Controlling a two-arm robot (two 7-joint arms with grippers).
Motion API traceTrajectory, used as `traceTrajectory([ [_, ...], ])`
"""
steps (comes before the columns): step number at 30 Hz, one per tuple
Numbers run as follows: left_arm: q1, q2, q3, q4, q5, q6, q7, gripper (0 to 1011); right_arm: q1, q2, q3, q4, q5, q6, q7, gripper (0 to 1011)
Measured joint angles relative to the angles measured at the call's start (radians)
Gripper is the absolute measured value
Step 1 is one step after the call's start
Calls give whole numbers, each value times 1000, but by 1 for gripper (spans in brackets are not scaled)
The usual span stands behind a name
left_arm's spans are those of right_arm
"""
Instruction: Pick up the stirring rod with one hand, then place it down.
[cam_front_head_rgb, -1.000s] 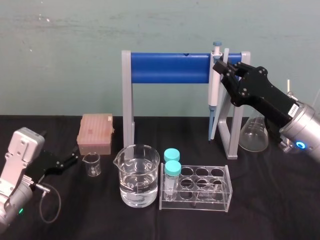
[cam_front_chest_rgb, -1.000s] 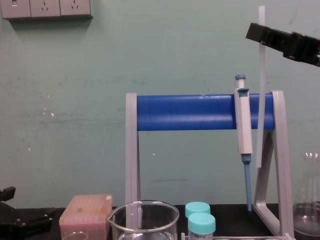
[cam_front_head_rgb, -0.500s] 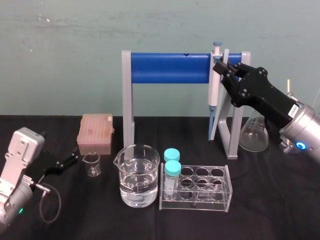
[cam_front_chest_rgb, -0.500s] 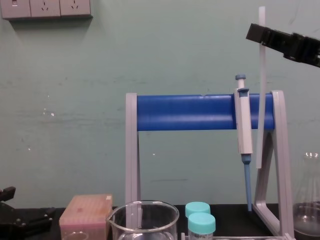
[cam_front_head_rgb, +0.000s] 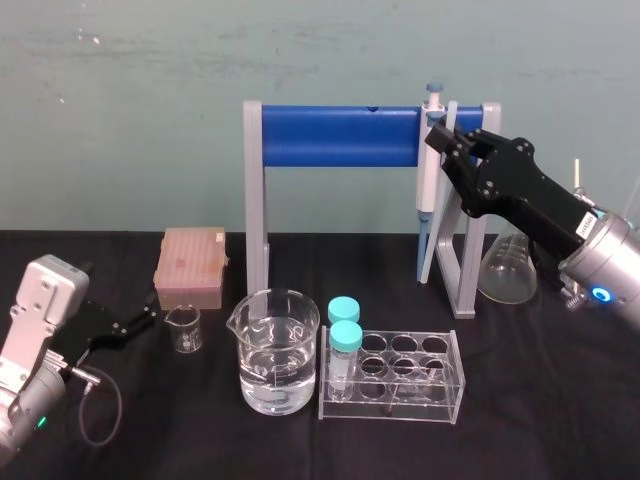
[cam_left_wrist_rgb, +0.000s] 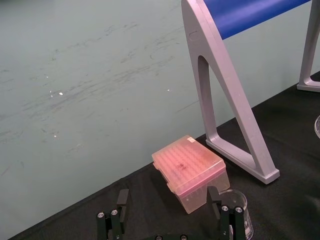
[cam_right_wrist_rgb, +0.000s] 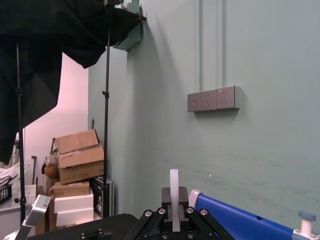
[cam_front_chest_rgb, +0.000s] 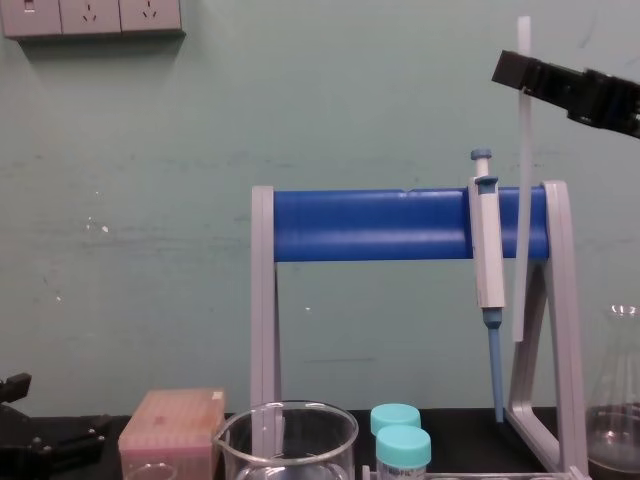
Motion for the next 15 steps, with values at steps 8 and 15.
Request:
traceTrajectory([
  [8, 0, 0, 0, 0, 0, 0, 0, 1000, -1, 0, -2, 2, 5, 2, 0, 67],
  [15, 0, 0, 0, 0, 0, 0, 0, 1000, 2, -1, -4, 5, 5, 4, 0, 67],
])
